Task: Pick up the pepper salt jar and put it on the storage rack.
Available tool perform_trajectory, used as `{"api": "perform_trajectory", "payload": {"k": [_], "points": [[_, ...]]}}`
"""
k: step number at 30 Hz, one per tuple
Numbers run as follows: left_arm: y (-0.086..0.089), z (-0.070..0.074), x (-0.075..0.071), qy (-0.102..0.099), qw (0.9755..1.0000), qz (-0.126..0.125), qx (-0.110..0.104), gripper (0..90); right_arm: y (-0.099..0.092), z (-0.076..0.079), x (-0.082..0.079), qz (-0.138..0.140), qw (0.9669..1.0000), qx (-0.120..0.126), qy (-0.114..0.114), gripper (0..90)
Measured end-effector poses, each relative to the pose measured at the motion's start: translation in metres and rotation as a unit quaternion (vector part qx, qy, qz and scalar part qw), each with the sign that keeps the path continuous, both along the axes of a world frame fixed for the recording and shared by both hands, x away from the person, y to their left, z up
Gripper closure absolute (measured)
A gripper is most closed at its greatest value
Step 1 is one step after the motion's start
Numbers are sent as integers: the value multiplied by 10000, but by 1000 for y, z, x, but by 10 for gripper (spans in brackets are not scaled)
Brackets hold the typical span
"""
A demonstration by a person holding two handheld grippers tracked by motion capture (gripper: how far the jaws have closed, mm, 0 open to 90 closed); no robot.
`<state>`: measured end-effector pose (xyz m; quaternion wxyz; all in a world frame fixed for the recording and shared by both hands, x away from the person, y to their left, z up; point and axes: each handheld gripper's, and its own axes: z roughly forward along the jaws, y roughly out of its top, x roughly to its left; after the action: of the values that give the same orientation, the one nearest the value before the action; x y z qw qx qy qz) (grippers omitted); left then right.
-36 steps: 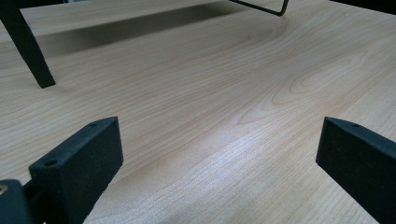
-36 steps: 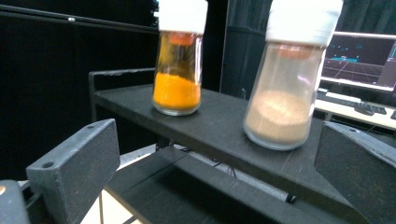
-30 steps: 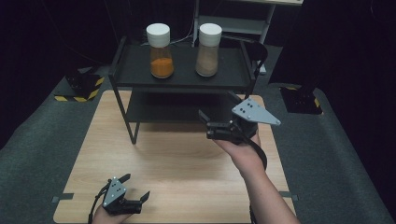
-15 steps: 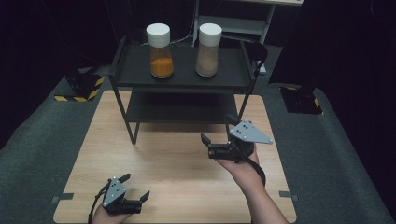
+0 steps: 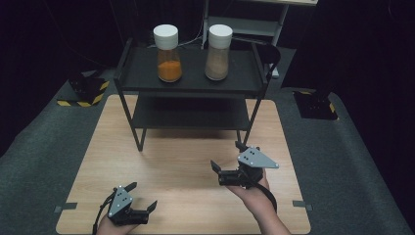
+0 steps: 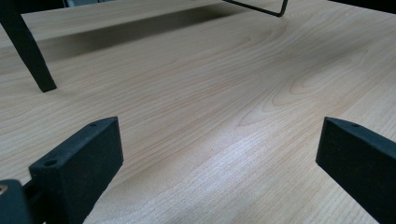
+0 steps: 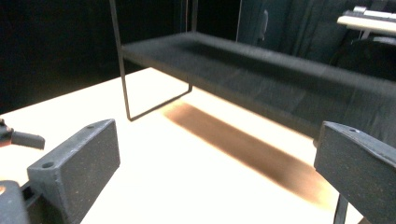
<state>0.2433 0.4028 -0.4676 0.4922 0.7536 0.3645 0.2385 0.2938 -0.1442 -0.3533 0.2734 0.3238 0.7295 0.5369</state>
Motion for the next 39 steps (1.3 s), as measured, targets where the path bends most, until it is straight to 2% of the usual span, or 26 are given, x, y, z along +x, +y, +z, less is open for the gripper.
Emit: {"api": "perform_trajectory", "payload": {"k": [8,20,36,39], "points": [[-1,0,-1,2,10000,-13,22,10,-5,-22,-3,-72,9994,-111,319,0],[-2,1,-2,-21,10000,-19,56,11,-10,-44,-6,-138,9977,-219,633,0],[-4,0,-4,-63,9999,6,84,12,-15,-81,-4,-174,9944,-355,981,0],[-3,0,-4,-62,10000,-1,55,13,-15,-89,-4,-126,9938,-466,1000,0]]}}
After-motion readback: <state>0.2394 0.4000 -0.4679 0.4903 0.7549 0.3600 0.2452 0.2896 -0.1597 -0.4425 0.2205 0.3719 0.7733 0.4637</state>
